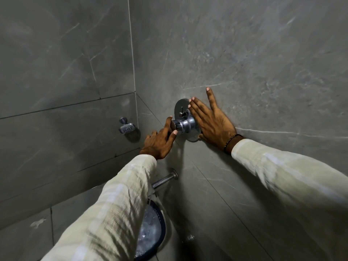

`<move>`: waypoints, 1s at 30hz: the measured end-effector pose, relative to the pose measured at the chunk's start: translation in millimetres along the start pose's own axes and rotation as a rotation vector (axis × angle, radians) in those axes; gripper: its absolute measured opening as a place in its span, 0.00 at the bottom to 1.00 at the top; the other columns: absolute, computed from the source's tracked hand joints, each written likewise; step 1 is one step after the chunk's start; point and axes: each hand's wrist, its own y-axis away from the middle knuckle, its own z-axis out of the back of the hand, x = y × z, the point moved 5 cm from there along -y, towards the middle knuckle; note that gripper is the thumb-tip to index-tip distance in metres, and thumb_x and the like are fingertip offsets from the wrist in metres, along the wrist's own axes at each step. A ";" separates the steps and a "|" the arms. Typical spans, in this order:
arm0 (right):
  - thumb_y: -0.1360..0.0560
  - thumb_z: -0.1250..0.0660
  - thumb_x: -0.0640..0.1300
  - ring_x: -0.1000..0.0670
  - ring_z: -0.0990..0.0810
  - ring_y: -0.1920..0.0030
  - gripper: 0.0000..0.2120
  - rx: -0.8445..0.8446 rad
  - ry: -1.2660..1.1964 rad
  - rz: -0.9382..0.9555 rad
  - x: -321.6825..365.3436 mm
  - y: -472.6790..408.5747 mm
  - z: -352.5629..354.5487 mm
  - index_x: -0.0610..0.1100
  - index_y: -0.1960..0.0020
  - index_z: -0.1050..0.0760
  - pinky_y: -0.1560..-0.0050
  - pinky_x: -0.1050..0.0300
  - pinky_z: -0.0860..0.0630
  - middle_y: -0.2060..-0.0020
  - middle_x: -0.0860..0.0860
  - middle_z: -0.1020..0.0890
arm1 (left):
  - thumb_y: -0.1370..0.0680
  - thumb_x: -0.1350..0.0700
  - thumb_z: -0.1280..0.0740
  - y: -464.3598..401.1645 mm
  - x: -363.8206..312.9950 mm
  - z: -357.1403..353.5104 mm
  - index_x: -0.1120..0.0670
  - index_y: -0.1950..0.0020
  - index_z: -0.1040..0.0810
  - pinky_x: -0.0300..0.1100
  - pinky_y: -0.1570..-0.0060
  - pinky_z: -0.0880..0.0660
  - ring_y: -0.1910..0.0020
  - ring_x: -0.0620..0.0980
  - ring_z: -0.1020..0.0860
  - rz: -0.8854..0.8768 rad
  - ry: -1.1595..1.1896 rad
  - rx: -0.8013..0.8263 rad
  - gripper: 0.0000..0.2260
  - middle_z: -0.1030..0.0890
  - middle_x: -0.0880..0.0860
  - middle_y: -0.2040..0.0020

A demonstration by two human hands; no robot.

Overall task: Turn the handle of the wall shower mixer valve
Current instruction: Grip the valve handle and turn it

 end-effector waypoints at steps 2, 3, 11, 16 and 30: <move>0.19 0.55 0.77 0.35 0.63 0.13 0.53 -0.001 -0.001 -0.002 -0.1 -0.3 0.2 0.39 0.12 0.64 0.22 0.18 0.65 0.13 0.36 0.61 | 0.18 0.33 0.57 -1.3 0.2 0.0 0.39 0.17 0.62 0.67 0.29 0.37 0.30 0.69 0.26 -0.015 -0.007 -0.010 0.31 0.29 0.62 0.21; 0.19 0.55 0.77 0.35 0.62 0.13 0.53 -0.001 0.000 -0.001 -0.2 -0.2 0.4 0.39 0.12 0.64 0.22 0.18 0.65 0.13 0.36 0.61 | 0.18 0.33 0.57 -1.9 0.5 -0.4 0.39 0.17 0.62 0.67 0.29 0.37 0.30 0.69 0.25 -0.019 -0.012 -0.009 0.31 0.28 0.62 0.22; 0.19 0.55 0.76 0.35 0.62 0.12 0.52 -0.001 0.017 0.005 0.3 1.8 2.3 0.38 0.12 0.63 0.22 0.17 0.65 0.13 0.36 0.60 | 0.16 0.34 0.52 1.1 -3.0 3.9 0.40 0.16 0.59 0.69 0.27 0.40 0.25 0.68 0.31 -0.012 0.048 -0.008 0.31 0.31 0.59 0.20; 0.18 0.55 0.75 0.35 0.62 0.13 0.52 -0.003 0.027 0.004 -0.5 2.1 4.0 0.38 0.13 0.64 0.24 0.16 0.67 0.13 0.36 0.60 | 0.17 0.36 0.46 -3.4 -19.7 27.2 0.48 0.15 0.47 0.66 0.28 0.33 0.26 0.61 0.29 -0.058 0.115 -0.153 0.33 0.29 0.58 0.22; 0.17 0.55 0.73 0.34 0.61 0.13 0.50 -0.016 0.005 0.011 0.3 1.1 2.7 0.36 0.13 0.62 0.23 0.16 0.65 0.13 0.35 0.59 | 0.17 0.55 0.34 -29.9 -67.2 50.3 0.59 0.37 0.23 0.55 0.43 0.21 0.45 0.60 0.20 -0.110 0.136 -0.299 0.11 0.19 0.60 0.41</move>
